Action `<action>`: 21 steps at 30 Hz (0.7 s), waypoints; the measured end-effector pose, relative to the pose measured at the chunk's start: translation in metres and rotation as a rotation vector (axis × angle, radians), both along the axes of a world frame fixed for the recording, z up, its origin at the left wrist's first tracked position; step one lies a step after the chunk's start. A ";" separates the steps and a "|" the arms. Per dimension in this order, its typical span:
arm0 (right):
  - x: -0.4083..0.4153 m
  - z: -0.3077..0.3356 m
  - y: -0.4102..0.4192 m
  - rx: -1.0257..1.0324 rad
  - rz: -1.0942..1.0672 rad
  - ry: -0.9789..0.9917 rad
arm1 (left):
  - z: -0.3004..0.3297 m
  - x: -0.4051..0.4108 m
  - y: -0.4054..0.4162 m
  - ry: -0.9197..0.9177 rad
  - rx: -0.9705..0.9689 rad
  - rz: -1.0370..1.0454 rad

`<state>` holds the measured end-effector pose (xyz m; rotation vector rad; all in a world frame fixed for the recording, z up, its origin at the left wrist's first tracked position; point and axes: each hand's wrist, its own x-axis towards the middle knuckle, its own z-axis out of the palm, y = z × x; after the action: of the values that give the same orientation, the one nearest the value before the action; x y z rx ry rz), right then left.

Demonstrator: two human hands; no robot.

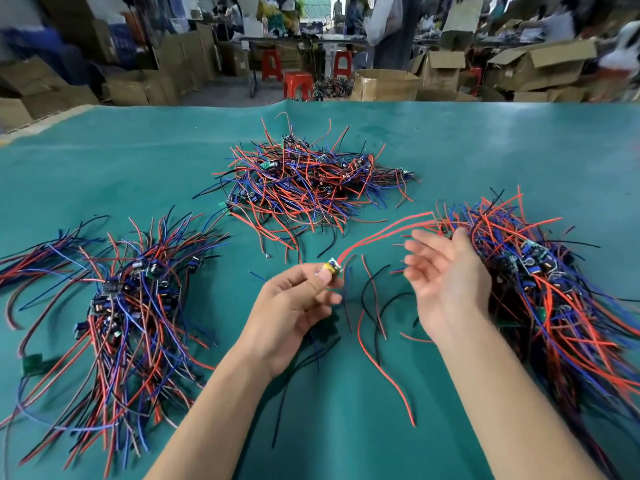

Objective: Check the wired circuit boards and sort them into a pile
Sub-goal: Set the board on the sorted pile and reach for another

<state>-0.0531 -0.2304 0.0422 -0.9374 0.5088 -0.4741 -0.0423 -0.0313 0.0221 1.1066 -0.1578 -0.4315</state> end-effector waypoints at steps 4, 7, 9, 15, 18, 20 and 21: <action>-0.008 0.001 0.034 -0.101 0.305 -0.026 | 0.000 0.003 0.003 0.071 -0.128 0.067; -0.017 -0.006 0.054 -0.613 0.409 -0.086 | -0.001 0.001 0.000 -0.028 -0.034 0.064; -0.019 -0.007 0.060 -0.797 0.377 -0.099 | -0.004 0.000 -0.002 -0.171 0.101 0.107; -0.019 0.022 0.021 -1.062 0.157 -0.059 | -0.008 -0.001 -0.010 -0.323 0.251 0.326; -0.029 0.055 -0.028 -1.260 -0.041 0.074 | -0.013 0.003 -0.007 -0.442 0.486 0.564; -0.038 0.074 -0.068 -1.420 -0.129 0.268 | -0.014 0.005 -0.004 -0.437 0.538 0.630; -0.040 0.081 -0.088 -1.490 -0.166 0.385 | -0.014 0.006 -0.004 -0.417 0.556 0.642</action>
<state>-0.0931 -0.3187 0.1231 -2.4597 0.5450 -0.8409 -0.0360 -0.0353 0.0084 1.7044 -0.0376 0.3629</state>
